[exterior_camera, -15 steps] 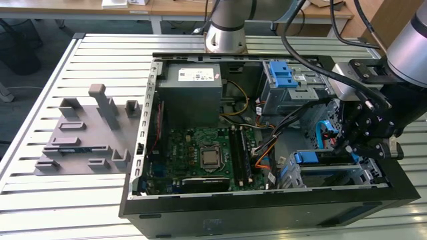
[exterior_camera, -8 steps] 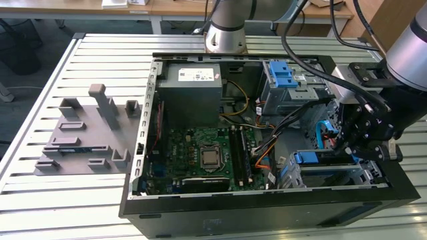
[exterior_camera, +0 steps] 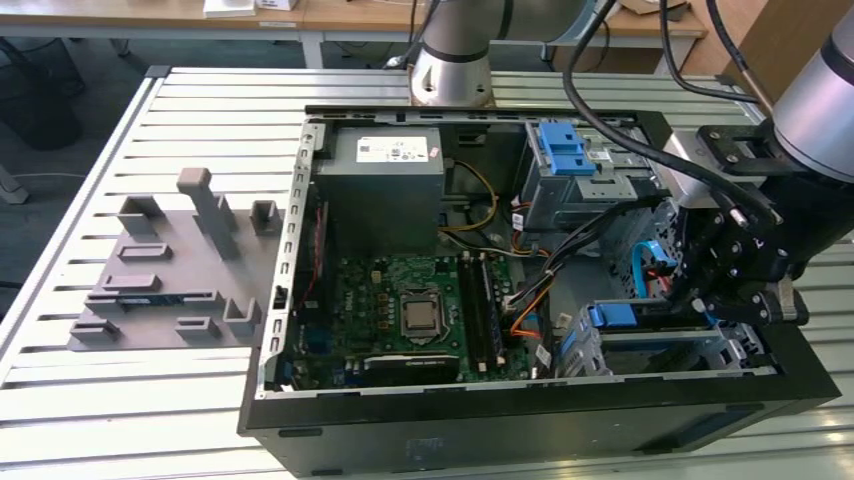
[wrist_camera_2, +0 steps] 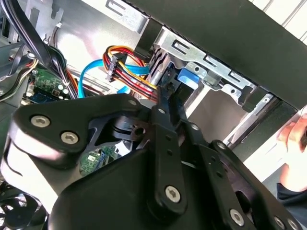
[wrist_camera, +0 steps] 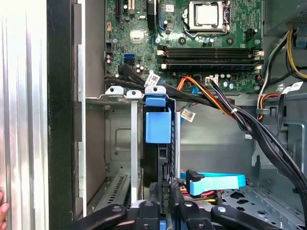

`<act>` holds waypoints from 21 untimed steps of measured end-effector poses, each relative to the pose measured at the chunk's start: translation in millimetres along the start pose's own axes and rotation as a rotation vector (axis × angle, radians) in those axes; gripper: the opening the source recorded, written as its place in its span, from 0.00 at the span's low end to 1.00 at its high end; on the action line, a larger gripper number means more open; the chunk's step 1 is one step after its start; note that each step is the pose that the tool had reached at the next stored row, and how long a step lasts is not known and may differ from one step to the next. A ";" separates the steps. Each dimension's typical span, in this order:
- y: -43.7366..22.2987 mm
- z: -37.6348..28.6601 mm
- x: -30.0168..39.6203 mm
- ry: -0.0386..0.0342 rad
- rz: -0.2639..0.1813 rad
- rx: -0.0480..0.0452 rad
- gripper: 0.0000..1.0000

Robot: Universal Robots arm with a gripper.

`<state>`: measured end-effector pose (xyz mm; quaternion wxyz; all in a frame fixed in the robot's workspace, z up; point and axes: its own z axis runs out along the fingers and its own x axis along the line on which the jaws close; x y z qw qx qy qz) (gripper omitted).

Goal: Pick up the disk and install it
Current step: 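Insert the first disk wire, then insert the second disk wire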

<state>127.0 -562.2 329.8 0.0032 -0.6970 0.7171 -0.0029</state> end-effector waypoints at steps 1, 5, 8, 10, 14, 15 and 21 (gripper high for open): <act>0.0 -0.9 -0.1 -0.0001 0.000 0.0000 0.24; -0.1 -6.4 -0.1 -0.0003 0.000 0.0000 0.24; -0.1 -11.1 -0.1 -0.0004 0.000 0.0000 0.24; -0.1 -13.2 -0.1 -0.0005 0.000 0.0000 0.24; -0.1 -13.3 -0.1 -0.0006 0.000 0.0000 0.11; -0.1 -13.4 -0.1 -0.0004 0.000 0.0000 0.11; -0.1 -13.5 -0.1 -0.0005 0.000 0.0000 0.11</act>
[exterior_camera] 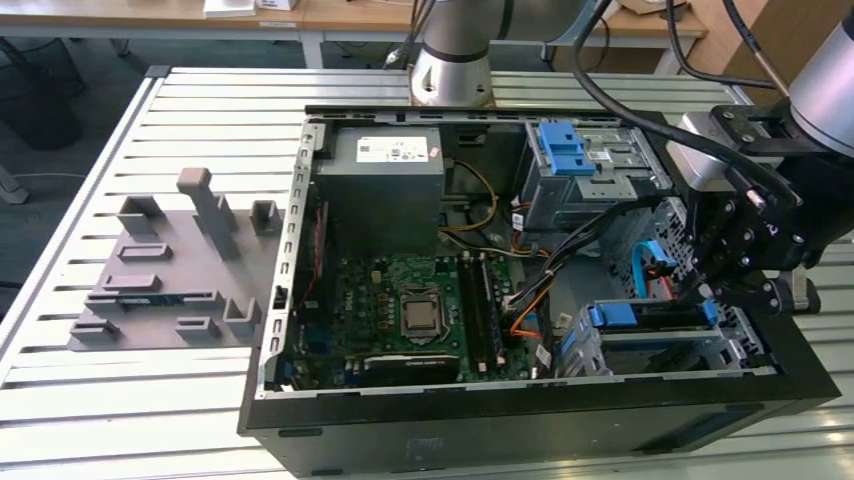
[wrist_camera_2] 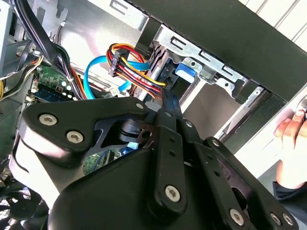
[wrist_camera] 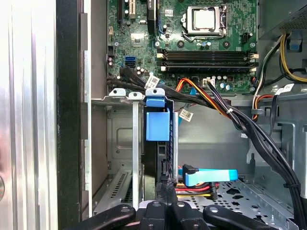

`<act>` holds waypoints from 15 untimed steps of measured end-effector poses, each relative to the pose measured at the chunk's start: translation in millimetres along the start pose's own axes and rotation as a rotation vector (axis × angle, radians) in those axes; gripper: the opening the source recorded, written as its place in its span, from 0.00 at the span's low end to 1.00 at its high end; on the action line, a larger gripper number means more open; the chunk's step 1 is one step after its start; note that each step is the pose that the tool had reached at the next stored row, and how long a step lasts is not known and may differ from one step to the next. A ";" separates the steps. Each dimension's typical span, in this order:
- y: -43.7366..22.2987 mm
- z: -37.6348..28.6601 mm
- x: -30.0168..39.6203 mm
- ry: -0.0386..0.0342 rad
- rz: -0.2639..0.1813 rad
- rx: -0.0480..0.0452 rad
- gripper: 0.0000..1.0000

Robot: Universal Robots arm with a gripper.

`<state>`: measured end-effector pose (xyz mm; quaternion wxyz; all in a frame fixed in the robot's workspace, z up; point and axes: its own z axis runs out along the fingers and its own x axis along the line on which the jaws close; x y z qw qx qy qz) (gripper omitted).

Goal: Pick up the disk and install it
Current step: 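Insert the second disk wire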

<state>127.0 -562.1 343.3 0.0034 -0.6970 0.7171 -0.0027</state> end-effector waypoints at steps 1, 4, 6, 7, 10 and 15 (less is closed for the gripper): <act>0.0 0.0 0.0 -0.0001 0.000 0.0000 0.11; 0.0 0.0 0.0 0.0000 0.000 0.0000 0.11; 0.0 -0.1 0.0 0.0000 0.000 0.0000 0.11; 0.0 -0.1 0.0 0.0000 0.000 0.0000 0.11; 0.0 -0.8 0.0 0.0004 0.000 0.0000 0.11; -0.1 -9.9 -0.2 0.0000 0.000 0.0000 0.11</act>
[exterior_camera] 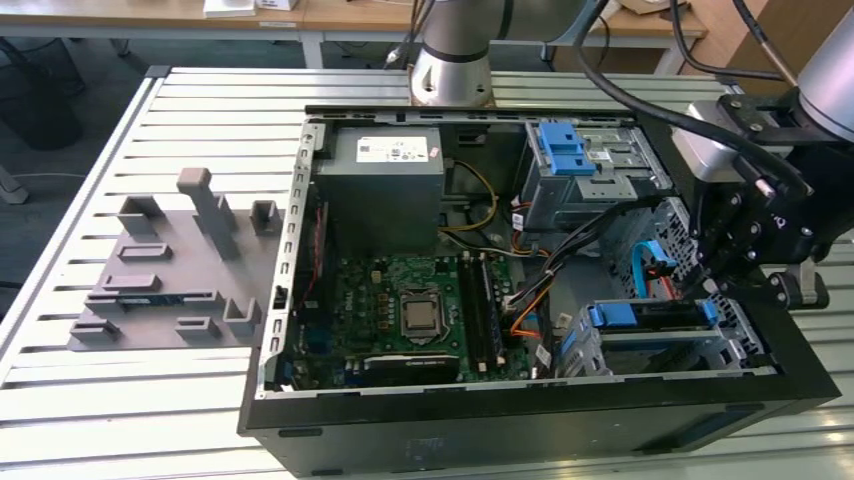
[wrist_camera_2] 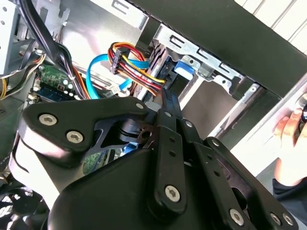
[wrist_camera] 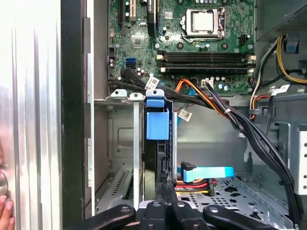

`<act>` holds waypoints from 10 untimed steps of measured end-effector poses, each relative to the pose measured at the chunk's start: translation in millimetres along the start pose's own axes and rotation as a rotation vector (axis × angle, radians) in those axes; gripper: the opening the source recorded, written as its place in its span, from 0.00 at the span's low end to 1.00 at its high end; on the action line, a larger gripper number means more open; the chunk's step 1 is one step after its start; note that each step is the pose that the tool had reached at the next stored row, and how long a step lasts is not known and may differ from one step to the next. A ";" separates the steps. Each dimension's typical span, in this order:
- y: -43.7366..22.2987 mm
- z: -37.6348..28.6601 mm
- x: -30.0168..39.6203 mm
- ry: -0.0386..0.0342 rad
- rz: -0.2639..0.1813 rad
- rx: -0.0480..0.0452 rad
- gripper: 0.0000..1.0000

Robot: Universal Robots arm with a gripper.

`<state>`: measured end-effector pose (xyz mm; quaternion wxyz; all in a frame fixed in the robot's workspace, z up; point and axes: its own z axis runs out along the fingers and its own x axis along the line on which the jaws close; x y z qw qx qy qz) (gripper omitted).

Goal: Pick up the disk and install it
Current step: 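Insert the second disk wire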

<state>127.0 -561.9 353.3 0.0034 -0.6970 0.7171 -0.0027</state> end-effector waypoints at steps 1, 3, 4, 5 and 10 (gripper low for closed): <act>0.0 -2.3 -0.1 0.0001 0.000 0.0000 0.11; -0.1 -5.8 -0.2 -0.0001 0.000 0.0000 0.11; 0.0 -6.6 -0.2 0.0000 0.000 0.0000 0.11; 0.1 -6.6 -0.2 -0.0003 0.000 0.0000 0.11; 8.3 -6.8 0.0 0.0000 0.000 0.0000 0.11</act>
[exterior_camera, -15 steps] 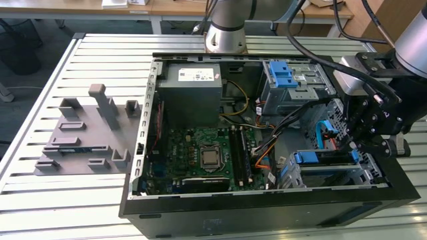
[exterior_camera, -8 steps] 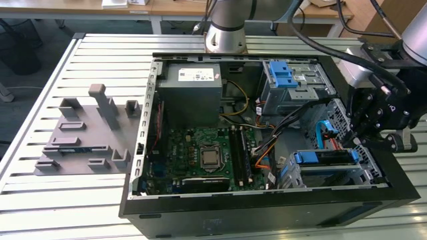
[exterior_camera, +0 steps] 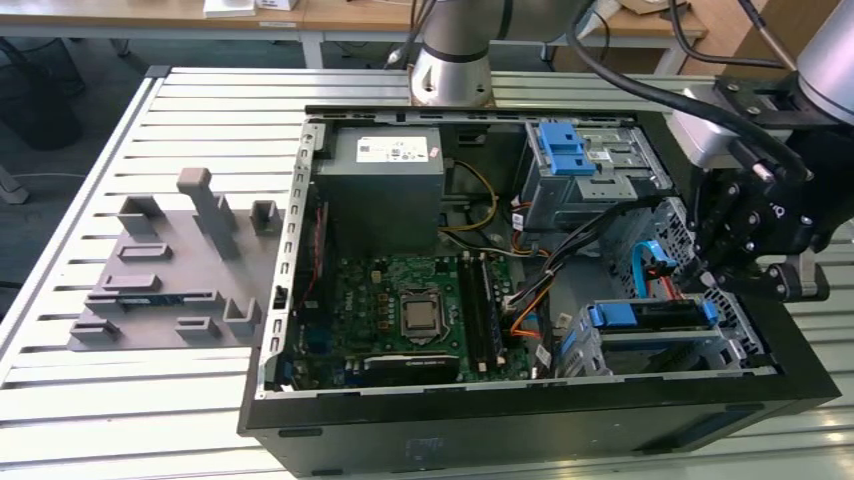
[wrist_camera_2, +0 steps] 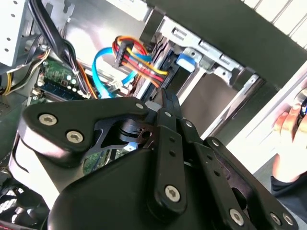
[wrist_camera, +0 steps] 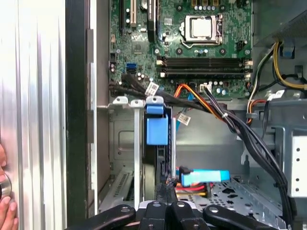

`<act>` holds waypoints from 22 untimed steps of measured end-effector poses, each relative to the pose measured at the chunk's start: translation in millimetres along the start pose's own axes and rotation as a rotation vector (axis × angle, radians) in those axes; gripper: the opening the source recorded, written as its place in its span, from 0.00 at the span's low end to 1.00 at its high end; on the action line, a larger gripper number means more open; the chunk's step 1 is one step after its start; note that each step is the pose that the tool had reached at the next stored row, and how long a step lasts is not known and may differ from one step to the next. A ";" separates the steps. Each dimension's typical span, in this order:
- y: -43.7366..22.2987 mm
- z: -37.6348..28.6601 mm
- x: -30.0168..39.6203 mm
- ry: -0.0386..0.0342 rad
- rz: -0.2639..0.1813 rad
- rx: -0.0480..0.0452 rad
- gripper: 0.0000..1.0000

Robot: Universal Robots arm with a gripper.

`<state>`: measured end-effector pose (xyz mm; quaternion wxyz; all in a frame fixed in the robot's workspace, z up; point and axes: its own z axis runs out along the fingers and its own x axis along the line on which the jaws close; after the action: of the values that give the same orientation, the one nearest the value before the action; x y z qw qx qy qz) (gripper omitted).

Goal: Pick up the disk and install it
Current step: 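Insert the second disk wire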

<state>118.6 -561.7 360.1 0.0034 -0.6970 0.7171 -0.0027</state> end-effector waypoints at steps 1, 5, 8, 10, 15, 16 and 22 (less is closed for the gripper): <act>2.8 -0.1 0.1 0.0001 0.000 0.0001 0.11; 10.4 -1.5 0.4 0.0003 0.000 0.0004 0.11; 12.5 -8.0 0.4 0.0000 0.000 0.0006 0.11; 13.4 -14.1 0.4 0.0001 0.000 0.0006 0.11; 19.6 -22.8 0.5 -0.0002 0.000 0.0007 0.11; 21.0 -23.4 0.4 -0.0005 0.000 0.0007 0.11; 22.2 -24.0 -6.4 -0.0005 0.000 0.0008 0.11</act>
<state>96.3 -554.7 383.9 0.0038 -0.6970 0.7171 -0.0028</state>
